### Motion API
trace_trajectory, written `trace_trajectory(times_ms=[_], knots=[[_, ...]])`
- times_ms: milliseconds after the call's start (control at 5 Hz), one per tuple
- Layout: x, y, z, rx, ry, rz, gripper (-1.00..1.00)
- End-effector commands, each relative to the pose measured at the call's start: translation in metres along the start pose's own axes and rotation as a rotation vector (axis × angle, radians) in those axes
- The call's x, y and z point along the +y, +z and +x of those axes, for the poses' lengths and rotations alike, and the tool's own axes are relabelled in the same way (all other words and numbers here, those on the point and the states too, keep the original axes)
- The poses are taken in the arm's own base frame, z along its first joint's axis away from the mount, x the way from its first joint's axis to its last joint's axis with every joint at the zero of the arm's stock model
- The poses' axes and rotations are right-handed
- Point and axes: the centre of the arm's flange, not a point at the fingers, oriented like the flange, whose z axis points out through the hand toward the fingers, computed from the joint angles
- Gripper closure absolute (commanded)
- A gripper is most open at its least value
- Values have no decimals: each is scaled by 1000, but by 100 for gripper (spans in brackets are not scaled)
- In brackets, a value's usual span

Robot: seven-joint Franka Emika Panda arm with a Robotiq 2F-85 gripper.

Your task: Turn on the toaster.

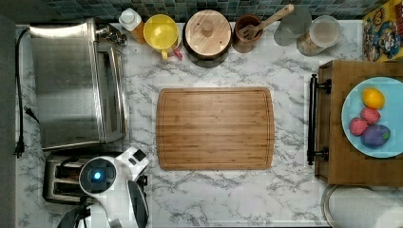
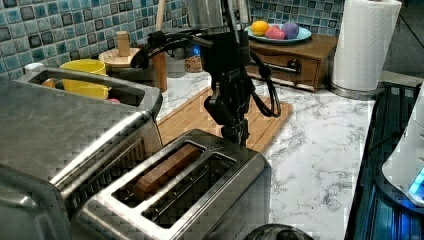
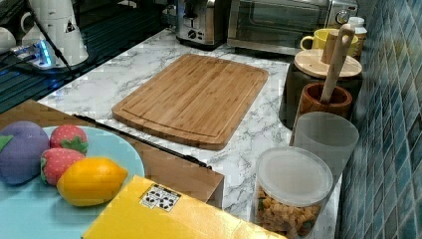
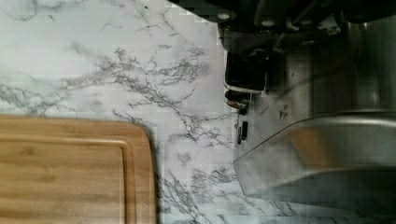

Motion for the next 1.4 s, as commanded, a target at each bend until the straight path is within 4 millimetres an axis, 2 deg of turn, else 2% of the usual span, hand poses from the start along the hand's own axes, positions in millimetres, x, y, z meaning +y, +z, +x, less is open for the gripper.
trace_trajectory(times_ms=[200,400,600,800,1000,1200,1400], knots=[[69,82,34,-183,193,-42,100],[77,101,5,-168,125,-21,100],[87,127,-40,-107,52,11,100],[87,164,-53,-149,38,-18,100],[80,177,-61,-172,11,-21,100],[71,159,-40,-176,16,-21,100],[71,159,-40,-175,16,-21,100]])
